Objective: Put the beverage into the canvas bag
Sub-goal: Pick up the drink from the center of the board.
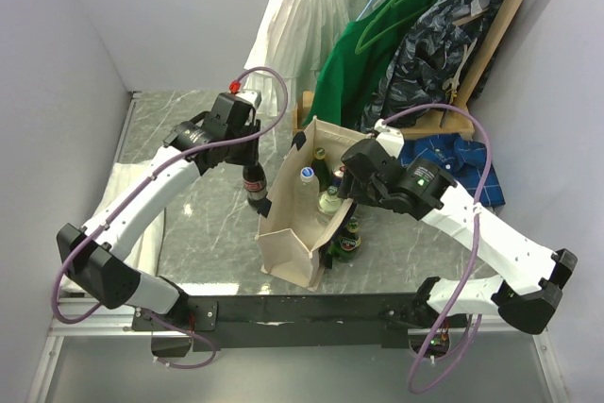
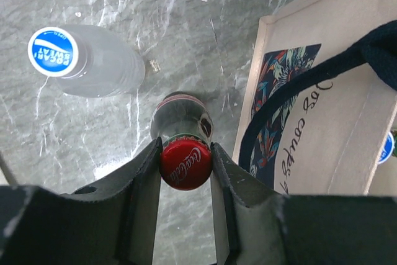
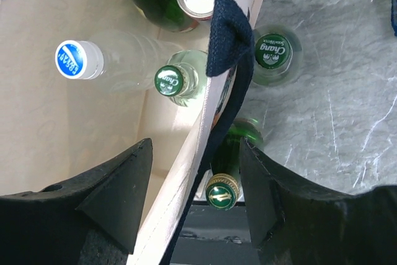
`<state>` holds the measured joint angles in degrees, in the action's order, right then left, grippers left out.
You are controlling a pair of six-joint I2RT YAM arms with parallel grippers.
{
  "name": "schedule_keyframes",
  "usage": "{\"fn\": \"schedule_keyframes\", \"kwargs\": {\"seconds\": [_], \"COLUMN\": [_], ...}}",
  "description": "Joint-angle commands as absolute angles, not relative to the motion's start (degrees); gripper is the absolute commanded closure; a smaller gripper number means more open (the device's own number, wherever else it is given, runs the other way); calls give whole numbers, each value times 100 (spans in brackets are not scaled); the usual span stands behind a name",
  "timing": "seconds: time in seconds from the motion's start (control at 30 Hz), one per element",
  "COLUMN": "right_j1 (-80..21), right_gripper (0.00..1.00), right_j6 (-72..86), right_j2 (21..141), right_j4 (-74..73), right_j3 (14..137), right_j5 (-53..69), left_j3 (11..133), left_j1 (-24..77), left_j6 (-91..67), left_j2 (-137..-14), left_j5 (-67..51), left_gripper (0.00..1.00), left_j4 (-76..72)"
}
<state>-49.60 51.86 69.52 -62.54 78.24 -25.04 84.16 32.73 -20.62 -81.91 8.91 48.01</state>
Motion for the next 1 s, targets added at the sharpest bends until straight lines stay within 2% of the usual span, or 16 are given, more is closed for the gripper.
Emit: {"fn": "schedule_keyframes", "kwargs": {"seconds": [0.0,0.87,0.97], "right_j1": [-4983,-5809,-5915], "right_gripper": [36,38,42], "right_j6": [5317,5932,5994], "right_j2": [6776,7093,7102], "right_j4": [-6284,-6776,-6846], "right_j3": [7787,8103,8139], "right_j5": [-2496,-2733,-2742], "left_j3": [9087,10221,10380], "left_j1": [3313,3313,3313], "left_j6": [-2074,-1925,-1925], "left_j2": [-7655,-7418,-7392], "left_j5": [967,1195,1204], "left_gripper": [99,99,99], "left_j4": [4412,5229,5282]}}
